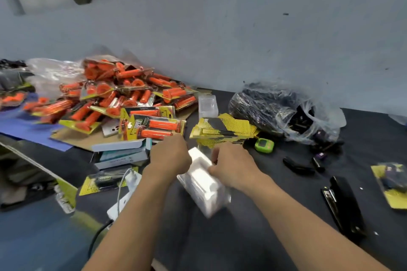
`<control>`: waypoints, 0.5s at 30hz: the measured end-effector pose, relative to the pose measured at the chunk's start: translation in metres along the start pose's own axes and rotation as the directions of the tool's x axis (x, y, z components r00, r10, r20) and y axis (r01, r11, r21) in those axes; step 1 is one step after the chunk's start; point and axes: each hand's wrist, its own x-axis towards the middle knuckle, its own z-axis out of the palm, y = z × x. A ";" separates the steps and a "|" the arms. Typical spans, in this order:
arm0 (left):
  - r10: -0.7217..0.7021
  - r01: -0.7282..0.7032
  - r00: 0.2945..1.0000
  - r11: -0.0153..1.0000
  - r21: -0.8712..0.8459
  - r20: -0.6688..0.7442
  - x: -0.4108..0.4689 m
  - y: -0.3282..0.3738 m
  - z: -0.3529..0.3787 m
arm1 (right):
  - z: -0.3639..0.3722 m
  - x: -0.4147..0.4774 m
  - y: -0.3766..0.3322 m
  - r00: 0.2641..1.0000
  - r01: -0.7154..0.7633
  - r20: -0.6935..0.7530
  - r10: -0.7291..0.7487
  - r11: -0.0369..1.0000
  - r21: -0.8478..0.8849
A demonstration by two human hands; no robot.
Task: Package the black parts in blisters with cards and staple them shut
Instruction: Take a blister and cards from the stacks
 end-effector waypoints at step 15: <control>0.055 -0.124 0.992 0.495 -0.860 -0.112 -0.006 -0.008 0.001 | 0.007 -0.018 0.002 0.951 -0.073 -0.283 0.127 0.979 0.192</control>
